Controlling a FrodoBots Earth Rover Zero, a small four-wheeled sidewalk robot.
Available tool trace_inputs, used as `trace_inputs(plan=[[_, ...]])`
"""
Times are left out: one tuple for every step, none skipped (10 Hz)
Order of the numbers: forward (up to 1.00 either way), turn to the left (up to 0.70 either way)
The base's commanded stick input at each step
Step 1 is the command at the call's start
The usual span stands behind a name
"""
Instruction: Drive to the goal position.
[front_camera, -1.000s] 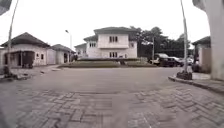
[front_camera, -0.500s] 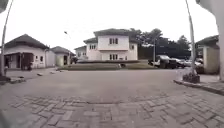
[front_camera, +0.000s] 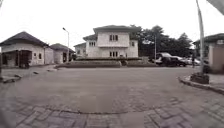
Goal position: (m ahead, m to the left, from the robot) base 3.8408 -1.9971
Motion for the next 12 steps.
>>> trace_inputs(plan=[[0.70,0.00],[0.70,0.00],[0.70,0.00],[0.70,0.00],[0.70,0.00],[0.70,0.00],[0.70,0.00],[0.70,0.00],[0.70,0.00],[0.70,0.00],[0.70,0.00],[0.70,0.00]])
